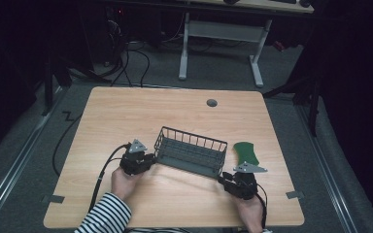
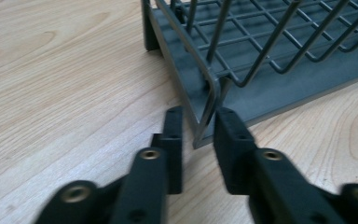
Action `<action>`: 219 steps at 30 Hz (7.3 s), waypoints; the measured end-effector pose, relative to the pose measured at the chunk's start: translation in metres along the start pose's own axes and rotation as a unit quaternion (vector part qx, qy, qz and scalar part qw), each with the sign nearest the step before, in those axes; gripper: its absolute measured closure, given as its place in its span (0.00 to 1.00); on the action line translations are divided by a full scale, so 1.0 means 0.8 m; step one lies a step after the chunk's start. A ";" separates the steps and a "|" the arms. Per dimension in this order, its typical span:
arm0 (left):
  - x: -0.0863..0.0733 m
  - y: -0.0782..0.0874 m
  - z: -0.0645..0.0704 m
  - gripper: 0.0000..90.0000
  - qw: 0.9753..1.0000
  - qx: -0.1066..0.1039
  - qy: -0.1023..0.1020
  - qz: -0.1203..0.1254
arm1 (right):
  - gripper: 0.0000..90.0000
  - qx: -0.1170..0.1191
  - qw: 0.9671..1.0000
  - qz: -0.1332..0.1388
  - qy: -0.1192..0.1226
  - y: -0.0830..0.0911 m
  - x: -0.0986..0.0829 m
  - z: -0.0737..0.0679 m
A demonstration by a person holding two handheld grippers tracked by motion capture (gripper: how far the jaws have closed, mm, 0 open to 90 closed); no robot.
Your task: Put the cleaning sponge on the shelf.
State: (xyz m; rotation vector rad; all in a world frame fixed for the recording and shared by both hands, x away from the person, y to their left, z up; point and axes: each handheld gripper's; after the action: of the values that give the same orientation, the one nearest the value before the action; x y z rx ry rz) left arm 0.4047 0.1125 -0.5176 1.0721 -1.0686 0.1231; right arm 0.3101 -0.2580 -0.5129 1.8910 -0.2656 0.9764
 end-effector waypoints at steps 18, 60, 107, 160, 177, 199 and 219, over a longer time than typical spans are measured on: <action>-0.037 0.025 -0.031 0.42 0.998 0.061 0.020 -0.017 | 0.47 -0.064 0.997 0.038 -0.028 0.055 -0.001 0.026; -0.051 0.027 -0.041 0.32 0.995 0.100 0.013 -0.011 | 0.17 -0.182 0.965 -0.137 -0.127 -0.009 0.099 0.120; -0.051 0.027 -0.041 0.32 0.995 0.101 0.015 -0.010 | 0.32 -0.097 0.982 -0.103 -0.128 0.011 0.107 0.122; -0.051 0.027 -0.041 0.33 0.995 0.100 0.019 -0.008 | 0.32 -0.051 0.994 -0.061 0.079 0.012 0.198 -0.027; -0.051 0.027 -0.041 0.32 0.995 0.101 0.014 -0.011 | 0.32 -0.073 0.987 -0.084 0.117 -0.026 0.190 -0.048; -0.051 0.027 -0.041 0.32 0.995 0.101 0.015 -0.010 | 0.32 -0.092 0.982 -0.099 0.129 -0.038 0.176 -0.052; -0.051 0.027 -0.041 0.32 0.995 0.100 0.016 -0.010 | 0.33 -0.074 0.986 -0.111 0.101 -0.044 0.160 -0.046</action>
State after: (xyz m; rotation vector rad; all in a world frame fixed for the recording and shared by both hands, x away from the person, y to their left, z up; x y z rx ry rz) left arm 0.3928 0.1647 -0.5363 1.2567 -1.0320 0.2357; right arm 0.3942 -0.1817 -0.4350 1.6335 -0.0065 0.9596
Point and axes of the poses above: each handheld gripper's, and its own axes: y roughly backward along the jaws, x roughly out of its top, z roughly to its right, and after that the axes turned 6 degrees about x, right-handed
